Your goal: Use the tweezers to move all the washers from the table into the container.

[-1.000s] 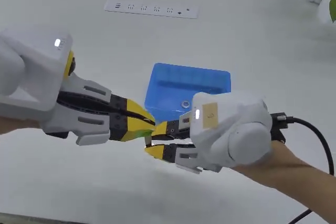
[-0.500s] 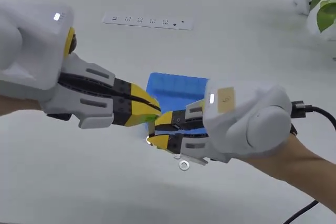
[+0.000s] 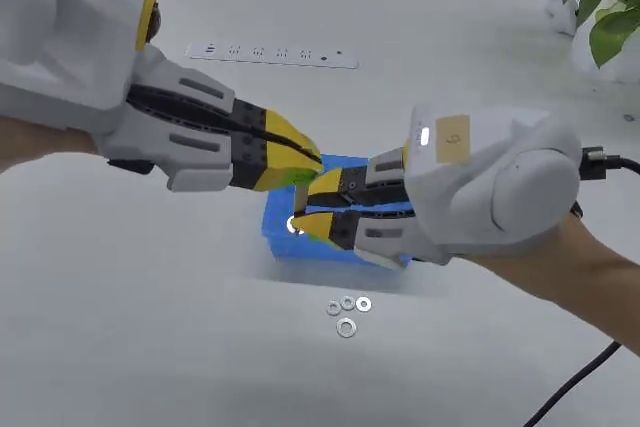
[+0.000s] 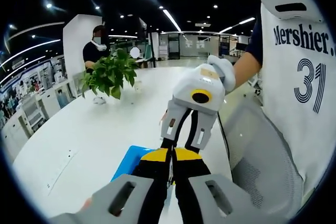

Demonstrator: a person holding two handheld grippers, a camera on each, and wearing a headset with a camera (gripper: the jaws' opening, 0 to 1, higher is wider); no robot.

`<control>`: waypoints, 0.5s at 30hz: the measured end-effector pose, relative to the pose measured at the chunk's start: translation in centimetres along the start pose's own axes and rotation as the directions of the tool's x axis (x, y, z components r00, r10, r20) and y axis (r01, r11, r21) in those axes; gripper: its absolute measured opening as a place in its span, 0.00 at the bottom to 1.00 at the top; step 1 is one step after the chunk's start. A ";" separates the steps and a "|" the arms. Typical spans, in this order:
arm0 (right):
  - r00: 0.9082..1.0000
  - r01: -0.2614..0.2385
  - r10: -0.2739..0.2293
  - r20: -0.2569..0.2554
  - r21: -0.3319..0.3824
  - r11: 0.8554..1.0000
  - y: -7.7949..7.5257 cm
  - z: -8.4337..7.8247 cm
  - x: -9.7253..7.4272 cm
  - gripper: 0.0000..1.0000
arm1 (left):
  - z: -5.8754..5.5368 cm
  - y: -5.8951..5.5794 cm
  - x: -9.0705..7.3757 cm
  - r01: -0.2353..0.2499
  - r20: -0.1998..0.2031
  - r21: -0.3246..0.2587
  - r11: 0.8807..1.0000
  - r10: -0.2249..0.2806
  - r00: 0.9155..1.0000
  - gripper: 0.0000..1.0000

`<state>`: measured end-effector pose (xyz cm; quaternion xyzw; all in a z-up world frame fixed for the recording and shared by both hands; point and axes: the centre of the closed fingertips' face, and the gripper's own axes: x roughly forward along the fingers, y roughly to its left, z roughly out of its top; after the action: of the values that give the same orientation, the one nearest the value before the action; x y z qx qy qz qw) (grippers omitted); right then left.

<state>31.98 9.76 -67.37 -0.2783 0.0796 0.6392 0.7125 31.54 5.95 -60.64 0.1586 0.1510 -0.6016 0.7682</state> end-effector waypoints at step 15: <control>0.999 0.030 -0.030 -0.023 0.020 0.999 -3.1 -2.0 0.6 0.10 | -0.5 3.1 1.7 0.011 0.006 0.007 1.000 -0.011 1.000 0.05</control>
<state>35.52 9.24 -68.41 -0.2796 0.0899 0.6245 0.7237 34.98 5.36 -61.66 0.1587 0.1476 -0.6069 0.7646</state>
